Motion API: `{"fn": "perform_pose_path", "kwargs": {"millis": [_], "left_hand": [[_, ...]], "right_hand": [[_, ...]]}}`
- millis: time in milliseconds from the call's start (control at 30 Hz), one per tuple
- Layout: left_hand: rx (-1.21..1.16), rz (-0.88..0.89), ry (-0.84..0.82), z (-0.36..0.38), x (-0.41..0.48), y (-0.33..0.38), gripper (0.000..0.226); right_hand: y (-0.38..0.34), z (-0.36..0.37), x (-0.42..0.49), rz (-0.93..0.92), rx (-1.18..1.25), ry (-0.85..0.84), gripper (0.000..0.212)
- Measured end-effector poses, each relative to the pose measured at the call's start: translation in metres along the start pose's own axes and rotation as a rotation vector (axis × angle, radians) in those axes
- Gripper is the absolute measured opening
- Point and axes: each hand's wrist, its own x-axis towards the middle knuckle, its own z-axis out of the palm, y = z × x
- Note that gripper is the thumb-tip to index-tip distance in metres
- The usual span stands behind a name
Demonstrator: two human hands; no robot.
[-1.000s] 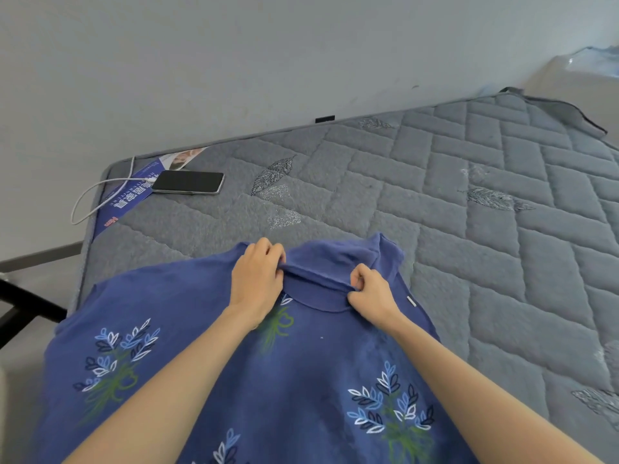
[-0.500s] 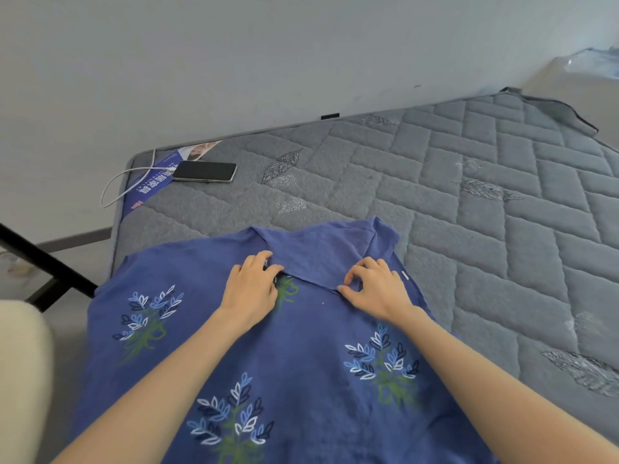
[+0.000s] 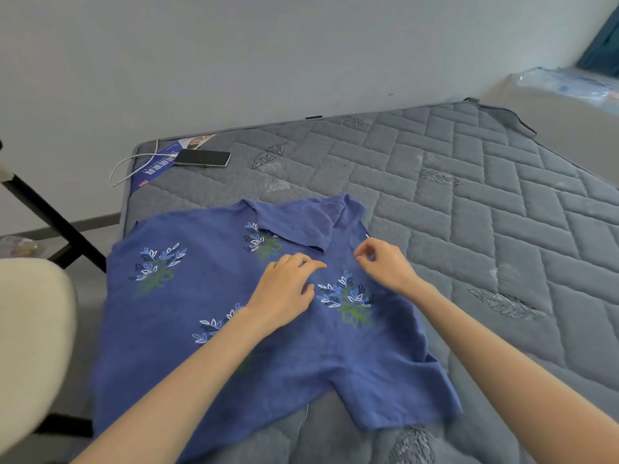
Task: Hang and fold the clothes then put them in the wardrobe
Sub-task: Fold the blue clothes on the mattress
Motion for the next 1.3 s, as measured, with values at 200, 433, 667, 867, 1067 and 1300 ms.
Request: {"fn": "perform_pose_path", "kwargs": {"millis": [200, 433, 667, 867, 1067, 1300], "left_hand": [[0.112, 0.239, -0.156, 0.031, -0.049, 0.048, 0.067], [0.168, 0.269, -0.262, 0.073, -0.089, 0.07, 0.071], [0.336, 0.343, -0.217, 0.098, -0.104, 0.085, 0.039], [0.027, 0.237, -0.134, 0.099, -0.104, 0.085, 0.018], [-0.485, -0.085, -0.063, 0.083, -0.109, 0.07, 0.005], [-0.96, -0.595, 0.02, 0.076, -0.076, 0.048, 0.017]], "right_hand": [[0.049, -0.007, -0.071, 0.268, -0.052, -0.017, 0.014], [0.091, 0.001, -0.117, 0.465, -0.033, -0.079, 0.032], [0.098, 0.008, -0.132, 0.413, 0.053, -0.051, 0.061], [0.103, 0.007, -0.134, 0.413, 0.068, -0.054, 0.024], [0.089, -0.002, -0.122, 0.525, 0.457, 0.038, 0.031], [0.053, -0.005, -0.084, 0.554, 0.963, 0.017, 0.031]]}}
